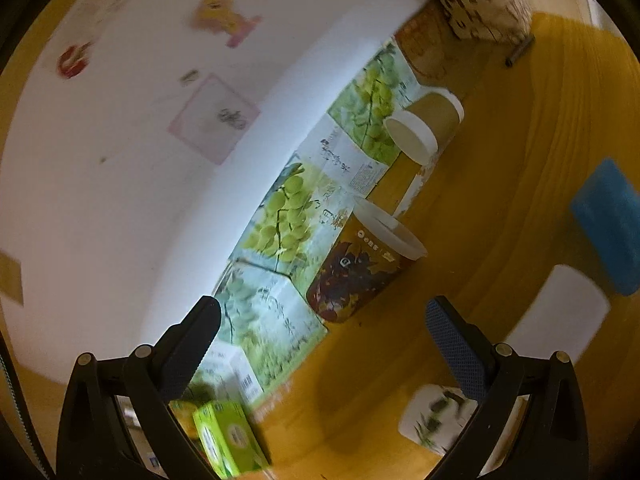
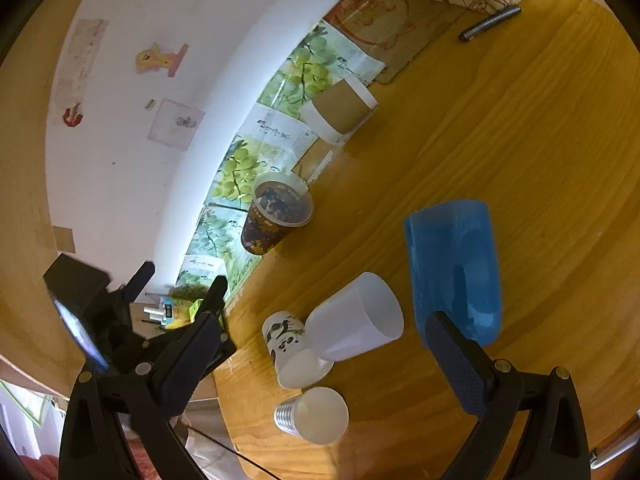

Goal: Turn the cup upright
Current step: 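Lower the left gripper around the brown cup's body and close it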

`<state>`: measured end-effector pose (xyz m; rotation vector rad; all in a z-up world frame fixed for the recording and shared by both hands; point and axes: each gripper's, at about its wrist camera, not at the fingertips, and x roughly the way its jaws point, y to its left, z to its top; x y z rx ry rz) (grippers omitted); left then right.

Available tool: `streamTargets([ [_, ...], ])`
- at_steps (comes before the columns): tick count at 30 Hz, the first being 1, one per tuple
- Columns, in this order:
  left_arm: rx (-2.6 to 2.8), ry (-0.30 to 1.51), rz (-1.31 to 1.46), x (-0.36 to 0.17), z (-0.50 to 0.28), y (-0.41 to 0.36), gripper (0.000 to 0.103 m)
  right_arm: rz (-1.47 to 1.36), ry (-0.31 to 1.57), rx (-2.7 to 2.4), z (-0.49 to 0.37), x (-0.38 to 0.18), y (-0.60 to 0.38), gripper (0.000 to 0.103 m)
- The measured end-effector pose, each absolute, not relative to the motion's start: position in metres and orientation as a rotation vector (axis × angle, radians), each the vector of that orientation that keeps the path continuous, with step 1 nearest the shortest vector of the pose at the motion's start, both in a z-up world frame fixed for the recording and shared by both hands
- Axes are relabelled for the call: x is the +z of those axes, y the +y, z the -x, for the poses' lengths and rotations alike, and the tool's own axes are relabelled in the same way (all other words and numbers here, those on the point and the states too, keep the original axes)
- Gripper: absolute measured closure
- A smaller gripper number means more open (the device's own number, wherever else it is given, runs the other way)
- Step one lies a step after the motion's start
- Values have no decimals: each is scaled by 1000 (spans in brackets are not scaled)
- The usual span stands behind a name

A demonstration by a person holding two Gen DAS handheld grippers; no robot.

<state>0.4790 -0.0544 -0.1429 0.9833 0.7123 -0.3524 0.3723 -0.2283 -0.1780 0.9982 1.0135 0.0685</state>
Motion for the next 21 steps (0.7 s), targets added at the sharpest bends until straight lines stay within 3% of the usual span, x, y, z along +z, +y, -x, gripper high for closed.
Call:
streamTargets([
  [21, -411, 758, -1136, -213, -520, -82, 1, -971, 1017, 80, -372, -185, -214, 1],
])
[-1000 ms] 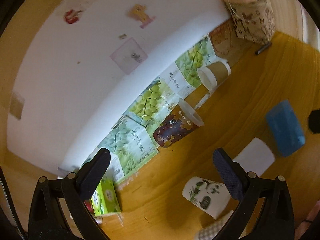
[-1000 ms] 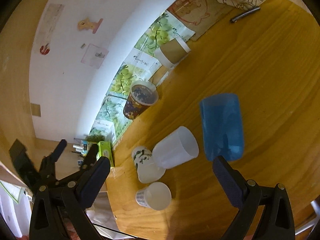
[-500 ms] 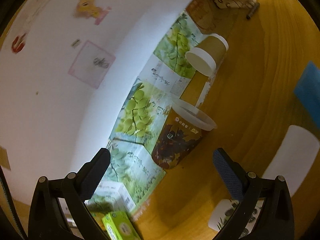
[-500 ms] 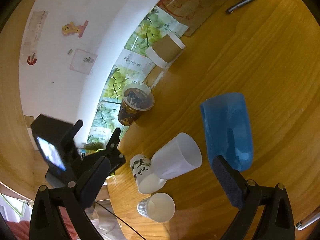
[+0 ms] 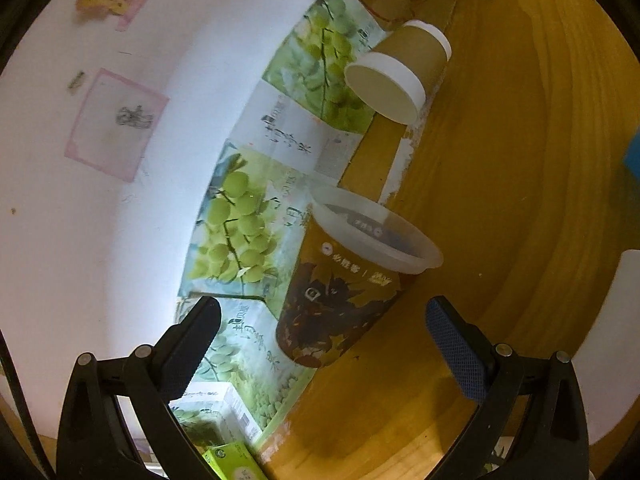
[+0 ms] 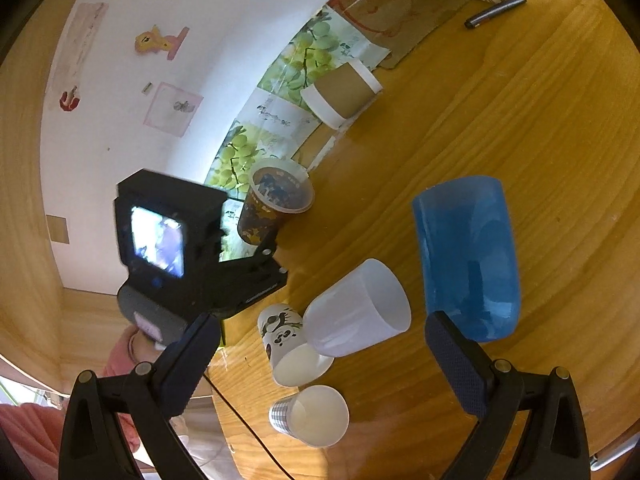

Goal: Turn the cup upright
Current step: 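Lower the left gripper around the brown cup's body and close it, then lift the brown cup off the desk with the left gripper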

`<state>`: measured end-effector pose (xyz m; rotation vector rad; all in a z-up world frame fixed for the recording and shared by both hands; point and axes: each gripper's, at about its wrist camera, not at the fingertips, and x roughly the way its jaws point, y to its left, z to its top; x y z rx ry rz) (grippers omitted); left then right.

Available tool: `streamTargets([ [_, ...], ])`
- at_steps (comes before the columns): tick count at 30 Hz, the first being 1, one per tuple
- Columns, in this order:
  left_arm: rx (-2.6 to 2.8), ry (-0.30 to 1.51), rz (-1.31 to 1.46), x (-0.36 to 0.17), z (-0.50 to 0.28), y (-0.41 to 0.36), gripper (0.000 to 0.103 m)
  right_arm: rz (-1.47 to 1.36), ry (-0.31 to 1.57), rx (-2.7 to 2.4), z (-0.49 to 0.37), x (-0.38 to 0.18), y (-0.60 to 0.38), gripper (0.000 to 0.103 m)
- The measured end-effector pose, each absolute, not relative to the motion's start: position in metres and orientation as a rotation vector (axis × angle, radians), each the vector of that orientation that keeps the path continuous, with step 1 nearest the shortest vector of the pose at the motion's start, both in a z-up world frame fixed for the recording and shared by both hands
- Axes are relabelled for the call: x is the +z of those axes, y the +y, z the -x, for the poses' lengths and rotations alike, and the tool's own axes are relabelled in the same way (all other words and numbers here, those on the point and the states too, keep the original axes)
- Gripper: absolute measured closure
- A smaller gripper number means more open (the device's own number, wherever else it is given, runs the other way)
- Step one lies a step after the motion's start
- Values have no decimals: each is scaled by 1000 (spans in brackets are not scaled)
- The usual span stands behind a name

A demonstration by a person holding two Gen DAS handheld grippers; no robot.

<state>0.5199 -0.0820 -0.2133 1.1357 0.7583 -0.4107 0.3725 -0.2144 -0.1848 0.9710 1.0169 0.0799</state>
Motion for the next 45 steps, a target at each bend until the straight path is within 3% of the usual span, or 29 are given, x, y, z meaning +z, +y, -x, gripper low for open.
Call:
streamTargets([
  [20, -390, 960, -1017, -246, -571, -82, 2, -912, 1005, 100, -377, -178, -194, 1],
  [27, -389, 1009, -925, -246, -589, -75, 9, -895, 1007, 97, -381, -177, -192, 1],
  [45, -386, 900, -899, -253, -589, -50, 29, -786, 983, 135, -424, -189, -177, 1],
])
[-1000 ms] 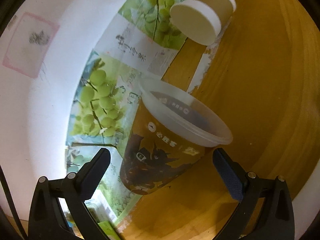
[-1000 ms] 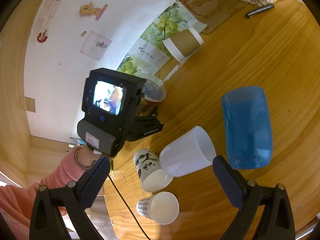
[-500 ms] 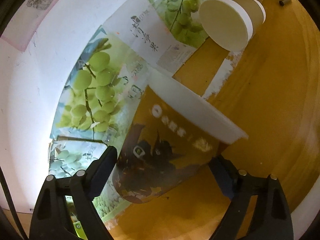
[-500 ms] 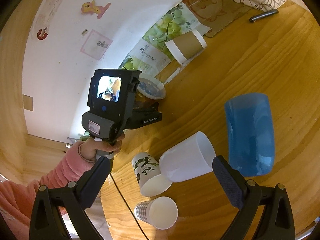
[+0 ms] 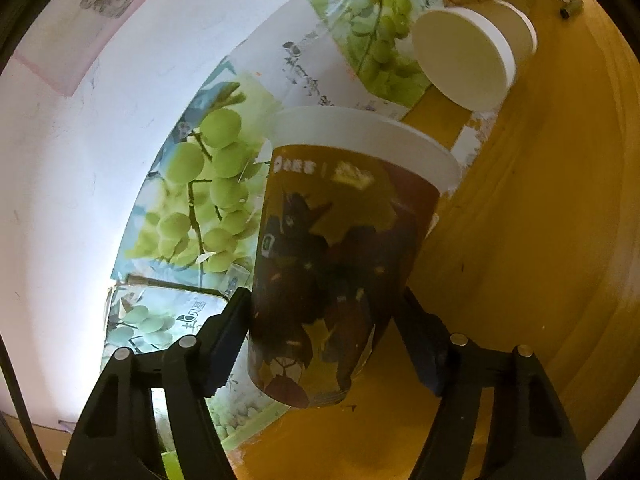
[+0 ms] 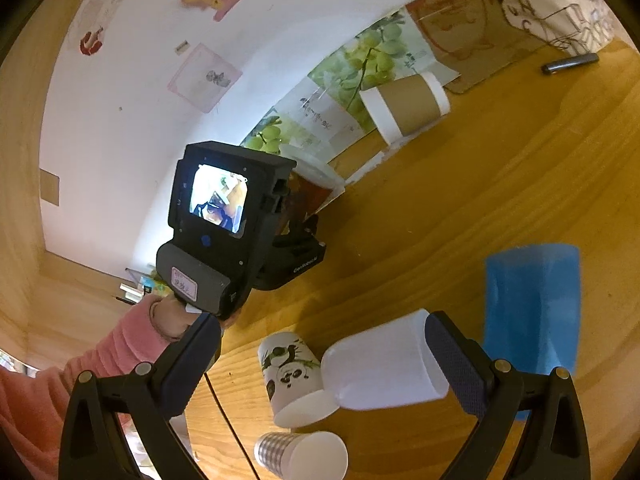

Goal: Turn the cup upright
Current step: 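Lift the brown cup off the desk with the left gripper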

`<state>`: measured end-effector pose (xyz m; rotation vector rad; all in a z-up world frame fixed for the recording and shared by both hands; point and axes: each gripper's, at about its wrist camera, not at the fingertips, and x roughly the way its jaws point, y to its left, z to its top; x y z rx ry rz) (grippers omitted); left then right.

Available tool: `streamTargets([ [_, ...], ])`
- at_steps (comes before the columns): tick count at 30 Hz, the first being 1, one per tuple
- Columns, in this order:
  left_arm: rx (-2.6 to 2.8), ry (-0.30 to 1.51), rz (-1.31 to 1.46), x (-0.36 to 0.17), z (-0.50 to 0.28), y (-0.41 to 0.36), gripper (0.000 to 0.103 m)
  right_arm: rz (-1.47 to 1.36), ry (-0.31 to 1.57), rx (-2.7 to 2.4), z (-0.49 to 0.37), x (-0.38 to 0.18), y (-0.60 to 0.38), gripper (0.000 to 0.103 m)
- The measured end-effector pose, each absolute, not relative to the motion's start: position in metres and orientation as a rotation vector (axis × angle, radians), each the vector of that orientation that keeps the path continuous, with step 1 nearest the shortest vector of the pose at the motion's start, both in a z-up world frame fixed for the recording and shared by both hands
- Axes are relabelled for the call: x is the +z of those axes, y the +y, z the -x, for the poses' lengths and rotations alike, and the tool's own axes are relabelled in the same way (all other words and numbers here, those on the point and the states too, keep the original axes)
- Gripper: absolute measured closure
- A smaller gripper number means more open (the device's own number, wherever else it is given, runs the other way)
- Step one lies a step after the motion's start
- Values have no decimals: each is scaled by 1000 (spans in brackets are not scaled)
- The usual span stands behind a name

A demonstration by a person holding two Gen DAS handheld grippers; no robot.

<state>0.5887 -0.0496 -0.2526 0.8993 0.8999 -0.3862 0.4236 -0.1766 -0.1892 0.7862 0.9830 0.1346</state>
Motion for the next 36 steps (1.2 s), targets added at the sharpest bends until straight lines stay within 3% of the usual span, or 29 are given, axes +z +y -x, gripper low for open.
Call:
streamTargets([
  [20, -500, 996, -634, -183, -605, -13, 32, -658, 954, 168, -450, -199, -159, 1],
  [36, -500, 978, -478, -130, -523, -7, 33, -574, 878, 256, -409, -171, -152, 1],
])
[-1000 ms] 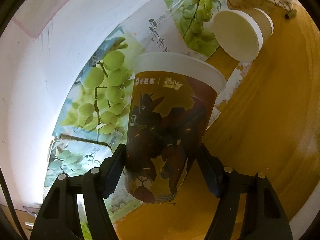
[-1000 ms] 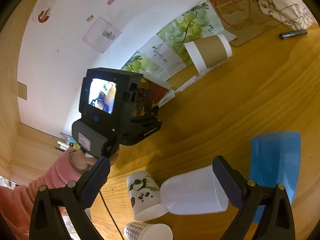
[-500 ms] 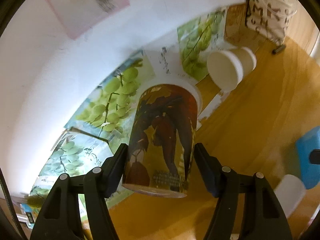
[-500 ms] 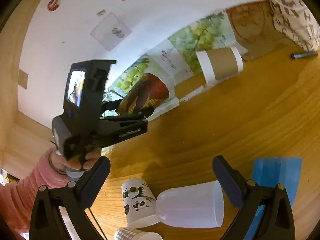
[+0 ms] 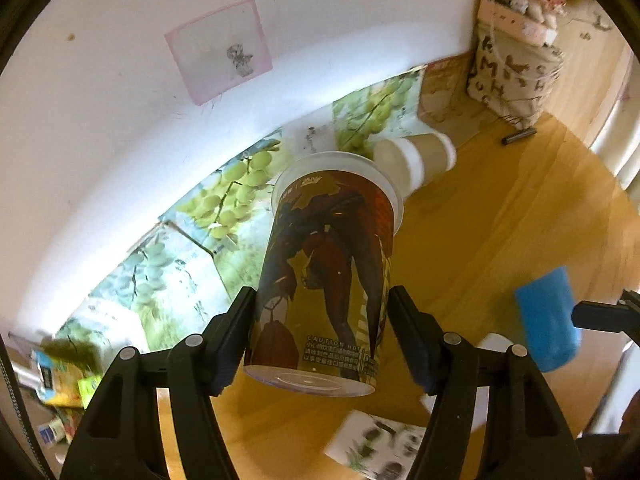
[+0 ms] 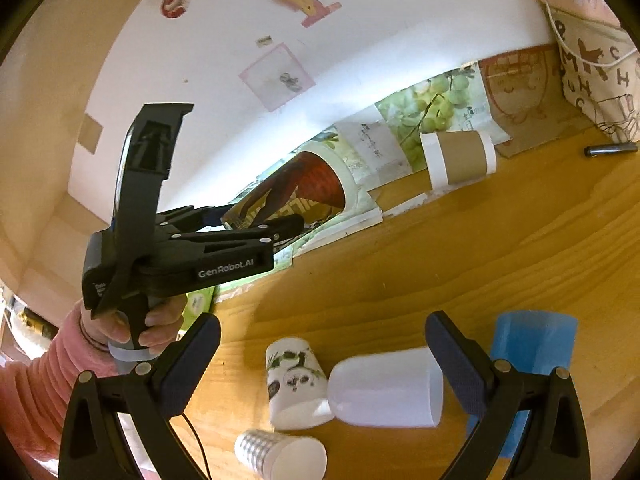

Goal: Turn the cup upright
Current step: 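Lift the brown cup off the desk with the left gripper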

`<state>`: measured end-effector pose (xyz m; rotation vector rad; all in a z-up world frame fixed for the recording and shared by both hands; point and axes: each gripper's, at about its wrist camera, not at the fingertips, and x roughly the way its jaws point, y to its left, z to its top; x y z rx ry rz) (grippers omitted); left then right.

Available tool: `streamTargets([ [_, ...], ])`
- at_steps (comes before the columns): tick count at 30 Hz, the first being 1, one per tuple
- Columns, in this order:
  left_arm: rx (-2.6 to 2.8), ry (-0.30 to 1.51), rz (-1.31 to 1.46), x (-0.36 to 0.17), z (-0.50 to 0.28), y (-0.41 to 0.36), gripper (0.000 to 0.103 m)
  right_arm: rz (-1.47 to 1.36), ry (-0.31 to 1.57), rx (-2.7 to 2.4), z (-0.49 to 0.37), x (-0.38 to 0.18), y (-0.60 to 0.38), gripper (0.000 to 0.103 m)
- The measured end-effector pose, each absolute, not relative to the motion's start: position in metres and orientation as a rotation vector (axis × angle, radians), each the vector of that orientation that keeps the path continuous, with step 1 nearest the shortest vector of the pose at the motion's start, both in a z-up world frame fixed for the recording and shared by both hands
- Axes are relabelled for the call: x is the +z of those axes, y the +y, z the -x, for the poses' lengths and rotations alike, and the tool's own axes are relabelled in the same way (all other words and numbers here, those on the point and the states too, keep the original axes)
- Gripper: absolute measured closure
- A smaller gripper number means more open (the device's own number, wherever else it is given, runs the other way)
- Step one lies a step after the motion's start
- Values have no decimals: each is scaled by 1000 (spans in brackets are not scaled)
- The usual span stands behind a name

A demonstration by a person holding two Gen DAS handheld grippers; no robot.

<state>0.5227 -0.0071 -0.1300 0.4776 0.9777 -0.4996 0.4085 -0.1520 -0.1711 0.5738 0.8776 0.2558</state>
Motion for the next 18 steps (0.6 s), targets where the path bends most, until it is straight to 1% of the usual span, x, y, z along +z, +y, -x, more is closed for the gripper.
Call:
streamTargets([
  [6, -525, 967, -395, -119, -477, -9, 33, -583, 865, 286, -378, -158, -163, 1],
  [14, -553, 951, -284, -108, -401, -14, 33, -690, 873, 314, -334, -157, -185, 1],
  [18, -534, 973, -225, -106, -372, -10, 33, -713, 889, 333, -309, -155, -194, 1],
])
